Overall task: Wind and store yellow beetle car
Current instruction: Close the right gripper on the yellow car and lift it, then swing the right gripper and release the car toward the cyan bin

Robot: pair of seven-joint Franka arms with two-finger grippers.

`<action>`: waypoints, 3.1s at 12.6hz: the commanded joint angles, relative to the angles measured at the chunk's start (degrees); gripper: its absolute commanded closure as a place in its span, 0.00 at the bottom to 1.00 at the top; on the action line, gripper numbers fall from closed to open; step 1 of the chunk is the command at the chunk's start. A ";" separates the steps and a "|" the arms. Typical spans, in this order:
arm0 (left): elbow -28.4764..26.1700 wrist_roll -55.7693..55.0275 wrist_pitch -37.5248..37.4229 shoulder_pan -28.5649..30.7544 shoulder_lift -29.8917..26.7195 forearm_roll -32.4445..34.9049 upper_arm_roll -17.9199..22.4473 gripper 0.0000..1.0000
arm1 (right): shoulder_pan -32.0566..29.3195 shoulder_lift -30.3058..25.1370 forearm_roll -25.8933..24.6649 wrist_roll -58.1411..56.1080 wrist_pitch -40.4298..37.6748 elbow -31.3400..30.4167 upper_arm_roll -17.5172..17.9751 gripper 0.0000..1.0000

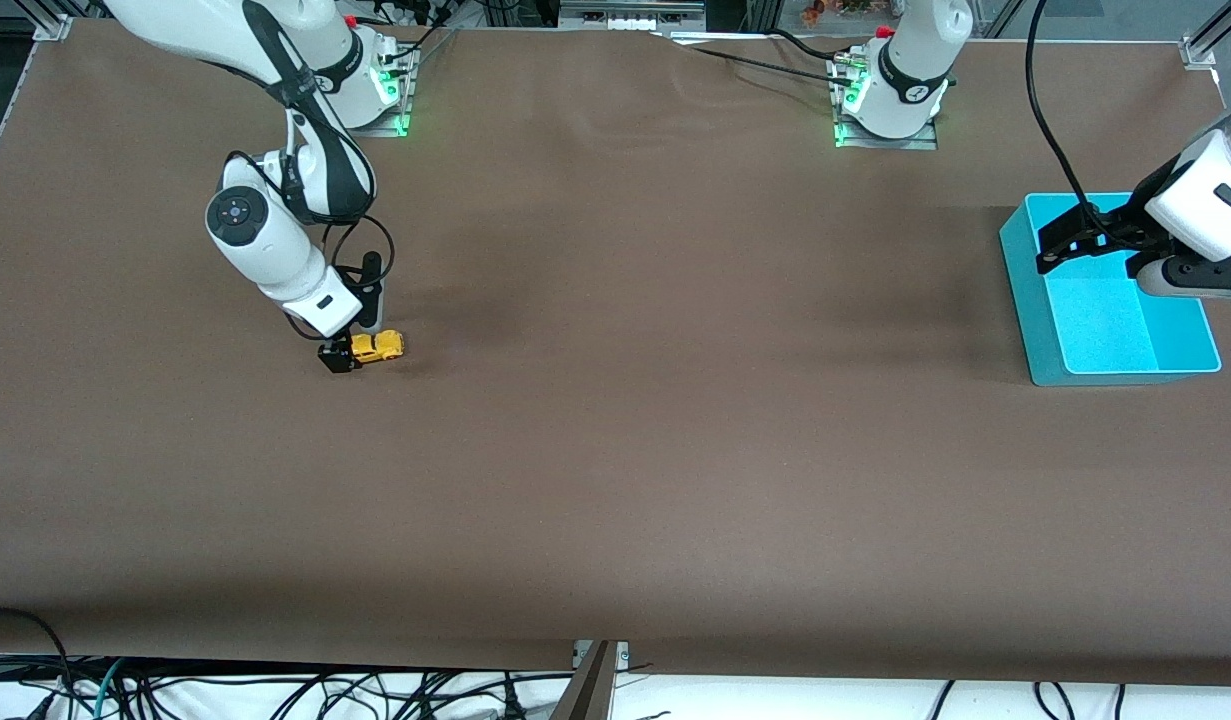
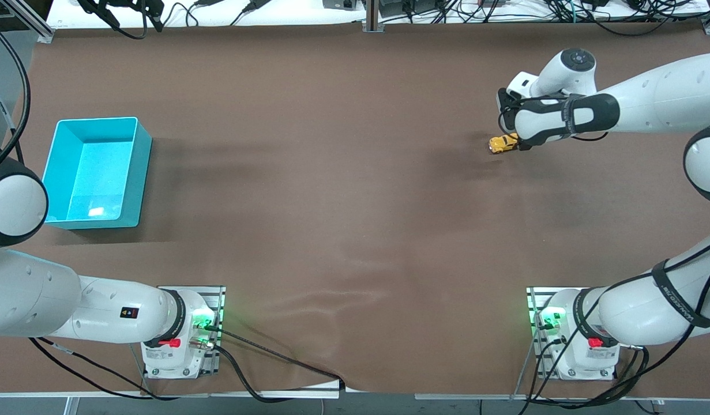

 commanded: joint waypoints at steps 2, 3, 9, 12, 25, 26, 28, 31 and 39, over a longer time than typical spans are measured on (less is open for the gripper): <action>0.67 0.34 -0.56 0.38 -0.03 0.23 -0.18 0.00 | -0.47 1.71 0.24 -5.12 3.95 -0.88 0.23 0.00; 0.58 0.34 -0.65 0.38 -0.12 0.23 -0.18 0.00 | -0.65 1.89 0.24 -6.00 3.96 -0.88 0.23 0.00; 0.85 -0.27 -0.56 -0.15 0.23 1.02 -0.71 0.00 | -0.83 2.24 0.33 -6.63 4.57 -0.80 -0.12 0.60; 0.84 -0.54 -0.38 -0.32 0.23 0.23 -0.71 0.00 | -0.83 1.54 0.42 -3.48 3.26 -0.62 -0.30 0.84; 0.23 -0.45 -0.47 0.20 0.32 0.15 -0.62 0.00 | -10.03 3.64 0.33 -5.10 0.79 -0.53 -2.05 0.82; 0.32 -0.54 -0.47 0.20 0.32 0.14 -0.71 0.00 | -12.58 3.65 0.33 -7.65 0.79 -0.45 -2.05 0.82; 0.40 -0.63 -0.03 0.11 1.19 -1.60 -0.62 0.00 | -18.98 3.91 0.33 -13.62 0.88 -0.45 -1.97 0.82; 0.58 -0.72 -0.12 0.38 1.29 -3.63 -0.27 0.00 | -27.26 4.18 0.15 -20.23 1.49 0.08 -1.88 0.79; 0.23 -2.65 -0.56 0.38 2.25 -4.25 -0.44 0.00 | -29.22 3.13 0.24 -20.77 1.32 1.40 -1.00 0.00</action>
